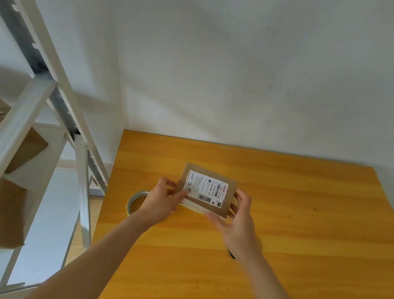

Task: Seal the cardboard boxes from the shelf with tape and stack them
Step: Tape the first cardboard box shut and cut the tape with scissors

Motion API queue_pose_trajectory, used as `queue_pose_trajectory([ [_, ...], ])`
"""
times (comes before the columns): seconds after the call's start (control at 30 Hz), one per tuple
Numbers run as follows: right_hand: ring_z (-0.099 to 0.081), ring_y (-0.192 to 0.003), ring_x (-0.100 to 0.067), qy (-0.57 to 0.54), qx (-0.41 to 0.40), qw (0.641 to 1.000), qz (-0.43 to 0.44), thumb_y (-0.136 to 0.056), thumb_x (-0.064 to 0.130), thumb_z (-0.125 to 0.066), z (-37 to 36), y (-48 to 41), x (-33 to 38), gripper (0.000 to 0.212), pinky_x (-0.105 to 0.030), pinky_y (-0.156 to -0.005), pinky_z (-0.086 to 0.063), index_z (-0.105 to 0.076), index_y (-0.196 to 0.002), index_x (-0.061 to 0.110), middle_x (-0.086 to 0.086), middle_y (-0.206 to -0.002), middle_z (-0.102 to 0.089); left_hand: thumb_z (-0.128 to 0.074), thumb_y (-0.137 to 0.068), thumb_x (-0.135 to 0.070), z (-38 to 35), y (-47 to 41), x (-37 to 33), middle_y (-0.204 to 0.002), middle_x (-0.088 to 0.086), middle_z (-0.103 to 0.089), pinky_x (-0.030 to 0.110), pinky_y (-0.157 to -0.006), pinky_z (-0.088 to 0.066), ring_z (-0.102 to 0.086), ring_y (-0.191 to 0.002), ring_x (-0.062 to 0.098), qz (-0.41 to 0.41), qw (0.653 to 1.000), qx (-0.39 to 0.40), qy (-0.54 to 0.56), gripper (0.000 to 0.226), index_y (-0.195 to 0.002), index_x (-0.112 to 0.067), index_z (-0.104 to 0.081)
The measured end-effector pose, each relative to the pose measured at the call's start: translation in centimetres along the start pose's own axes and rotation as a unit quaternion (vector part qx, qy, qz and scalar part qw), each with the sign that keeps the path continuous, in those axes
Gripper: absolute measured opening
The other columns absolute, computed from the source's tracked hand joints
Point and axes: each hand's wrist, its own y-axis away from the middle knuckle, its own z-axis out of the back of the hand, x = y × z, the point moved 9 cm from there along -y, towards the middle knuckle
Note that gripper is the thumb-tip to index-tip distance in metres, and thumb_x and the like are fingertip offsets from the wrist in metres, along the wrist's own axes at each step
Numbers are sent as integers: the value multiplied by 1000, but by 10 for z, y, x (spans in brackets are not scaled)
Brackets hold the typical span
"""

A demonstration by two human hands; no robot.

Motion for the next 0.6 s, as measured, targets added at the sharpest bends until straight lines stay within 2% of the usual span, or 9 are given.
queue_pose_trajectory([
  [0.07,-39,-130,-8,65,15,998,15,-72,23,-86,2,3,-5,103,-28,-109,-37,-19,-150,20,3,-146,-35,-60,-92,-34,-13,1,-3,-122,7,-62,36,-75,-57,-65,-92,17,-14,999,11,-32,35,-115,-17,-40],
  [0.1,-34,-133,-8,99,18,995,25,-73,23,-85,4,3,-7,104,-28,-108,-36,-17,-152,24,2,-150,-27,-60,-93,-34,-21,2,-5,-126,6,-61,36,-76,-57,-63,-99,17,-26,998,21,-44,41,-124,-20,-37],
  [0.17,-30,-140,-15,132,9,990,42,-80,16,-79,14,2,-13,93,-35,-106,-42,-23,-152,32,-3,-156,-15,-59,-92,-37,-40,5,-15,-129,-2,-59,24,-69,-52,-59,-113,16,-64,994,47,-78,65,-143,-36,-19],
  [0.2,-31,-140,-17,139,-6,989,55,-84,11,-75,22,0,-16,85,-37,-103,-46,-27,-150,35,-4,-157,-13,-60,-92,-39,-51,7,-21,-128,-7,-59,16,-64,-48,-59,-114,14,-83,990,59,-102,74,-145,-47,-8],
  [0.27,-34,-137,-12,147,-34,986,67,-90,6,-67,43,-5,-25,75,-28,-97,-50,-30,-147,38,-4,-158,-14,-60,-90,-43,-73,6,-35,-121,-17,-59,11,-57,-45,-62,-104,6,-122,979,62,-153,84,-139,-62,5],
  [0.33,-37,-133,-8,148,-45,987,53,-93,8,-63,64,-13,-40,71,-22,-93,-50,-29,-143,44,-1,-158,-13,-62,-89,-42,-99,1,-50,-117,-22,-56,18,-58,-51,-64,-94,4,-169,962,49,-207,89,-136,-65,10],
  [0.4,-38,-135,-12,148,-50,987,29,-95,10,-61,89,-21,-60,68,-24,-93,-49,-29,-144,44,1,-159,-11,-59,-91,-39,-134,-7,-59,-125,-16,-56,29,-66,-56,-63,-97,10,-189,944,60,-263,86,-136,-66,9],
  [0.5,-33,-141,-17,175,-47,983,-15,-97,16,-58,133,-39,-95,63,-29,-99,-48,-30,-147,42,1,-161,-6,-52,-97,-31,-196,-26,-65,-133,-4,-53,36,-73,-56,-61,-98,18,-185,918,111,-332,79,-133,-64,10],
  [0.6,-30,-144,-20,195,-25,979,-46,-98,21,-56,179,-65,-130,62,-30,-99,-48,-26,-147,44,-2,-162,-1,-46,-99,-29,-255,-52,-76,-133,2,-52,42,-83,-52,-58,-105,24,-184,896,136,-381,76,-140,-56,11],
])
